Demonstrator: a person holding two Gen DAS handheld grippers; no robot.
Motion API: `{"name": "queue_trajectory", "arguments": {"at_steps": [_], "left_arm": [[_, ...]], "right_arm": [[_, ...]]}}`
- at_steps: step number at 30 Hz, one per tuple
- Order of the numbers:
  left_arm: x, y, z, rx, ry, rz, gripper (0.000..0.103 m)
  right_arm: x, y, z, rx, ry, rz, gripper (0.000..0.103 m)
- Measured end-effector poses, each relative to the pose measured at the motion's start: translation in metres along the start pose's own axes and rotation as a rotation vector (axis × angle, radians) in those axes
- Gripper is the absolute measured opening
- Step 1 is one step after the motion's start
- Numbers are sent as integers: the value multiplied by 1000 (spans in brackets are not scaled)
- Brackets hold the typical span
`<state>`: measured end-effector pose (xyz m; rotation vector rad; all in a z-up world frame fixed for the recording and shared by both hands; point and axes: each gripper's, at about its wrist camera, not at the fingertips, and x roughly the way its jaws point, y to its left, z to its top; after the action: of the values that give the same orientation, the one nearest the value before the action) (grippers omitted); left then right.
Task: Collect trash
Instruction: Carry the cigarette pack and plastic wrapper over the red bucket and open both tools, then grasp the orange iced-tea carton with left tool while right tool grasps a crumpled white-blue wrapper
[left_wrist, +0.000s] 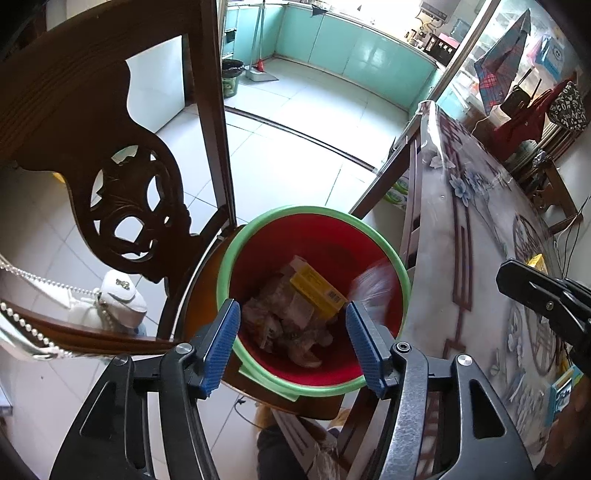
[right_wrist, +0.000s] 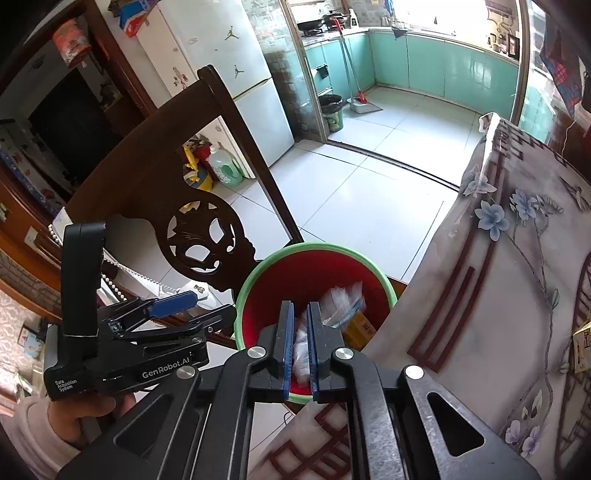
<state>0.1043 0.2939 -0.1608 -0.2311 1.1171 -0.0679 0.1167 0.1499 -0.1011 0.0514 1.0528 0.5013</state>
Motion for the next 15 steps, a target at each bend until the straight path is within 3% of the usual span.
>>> {"name": "queue_trajectory", "arguments": {"at_steps": [9, 15], "left_arm": [[-7, -11, -5, 24, -8, -10, 58], [-14, -30, -10, 79, -14, -28, 58]], "right_arm": [[-21, -6, -12, 13, -29, -15, 13], [-66, -53, -42, 105, -85, -122, 18]]}}
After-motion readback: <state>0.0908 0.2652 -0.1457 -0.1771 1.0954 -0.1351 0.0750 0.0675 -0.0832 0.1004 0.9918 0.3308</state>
